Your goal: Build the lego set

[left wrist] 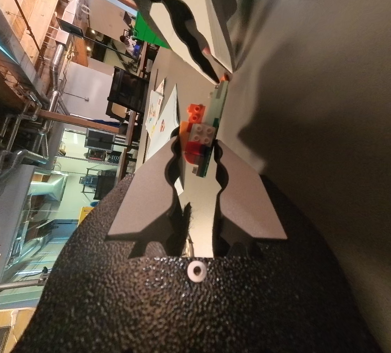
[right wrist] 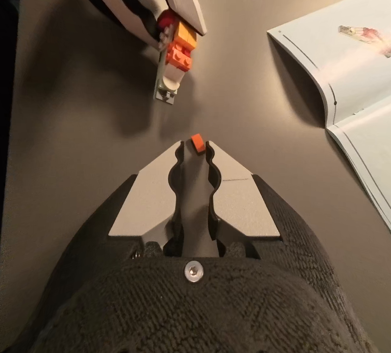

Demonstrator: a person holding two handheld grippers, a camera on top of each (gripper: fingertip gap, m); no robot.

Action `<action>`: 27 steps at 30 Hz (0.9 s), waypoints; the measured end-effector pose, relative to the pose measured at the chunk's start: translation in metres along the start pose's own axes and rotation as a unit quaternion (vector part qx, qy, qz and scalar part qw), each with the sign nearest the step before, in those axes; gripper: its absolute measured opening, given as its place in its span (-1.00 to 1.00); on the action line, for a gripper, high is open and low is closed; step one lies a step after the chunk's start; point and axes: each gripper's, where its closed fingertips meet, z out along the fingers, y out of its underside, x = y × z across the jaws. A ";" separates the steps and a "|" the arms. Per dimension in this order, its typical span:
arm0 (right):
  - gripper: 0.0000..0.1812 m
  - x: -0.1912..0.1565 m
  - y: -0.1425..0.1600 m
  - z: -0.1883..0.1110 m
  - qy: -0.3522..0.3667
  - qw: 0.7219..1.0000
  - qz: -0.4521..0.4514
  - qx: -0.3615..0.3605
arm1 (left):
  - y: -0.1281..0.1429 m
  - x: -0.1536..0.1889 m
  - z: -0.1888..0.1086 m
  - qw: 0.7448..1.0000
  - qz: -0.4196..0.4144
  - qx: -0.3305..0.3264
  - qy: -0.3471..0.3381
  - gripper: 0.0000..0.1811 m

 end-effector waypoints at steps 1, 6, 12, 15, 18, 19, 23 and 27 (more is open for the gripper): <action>-0.79 0.001 0.000 0.001 -0.004 1.000 0.000 0.000 | 0.000 0.000 0.000 1.000 -0.001 0.000 0.000 -0.69; -0.93 0.004 -0.002 0.001 -0.028 0.998 0.051 0.007 | 0.000 0.000 0.000 1.000 -0.003 0.000 0.002 -0.69; -0.94 -0.002 -0.060 -0.013 -0.124 0.948 0.265 0.127 | -0.001 -0.002 0.001 1.000 -0.006 0.000 -0.003 -0.69; -0.93 -0.011 -0.074 -0.016 -0.161 0.937 0.282 0.127 | -0.003 -0.003 0.000 1.000 -0.006 0.004 -0.005 -0.69; -0.93 -0.012 -0.080 -0.014 -0.167 0.938 0.286 0.105 | -0.005 -0.003 0.000 1.000 -0.002 0.009 -0.008 -0.69; -0.93 -0.012 -0.078 -0.012 -0.163 0.942 0.278 0.089 | -0.007 -0.004 0.000 1.000 -0.001 0.012 -0.010 -0.69; -0.93 -0.014 -0.076 -0.008 -0.159 0.956 0.244 0.037 | -0.012 -0.009 -0.003 0.999 0.007 0.025 -0.027 -0.69; -0.93 -0.016 -0.079 -0.009 -0.146 0.968 0.203 -0.007 | -0.016 -0.012 -0.005 0.998 0.031 0.032 -0.046 -0.69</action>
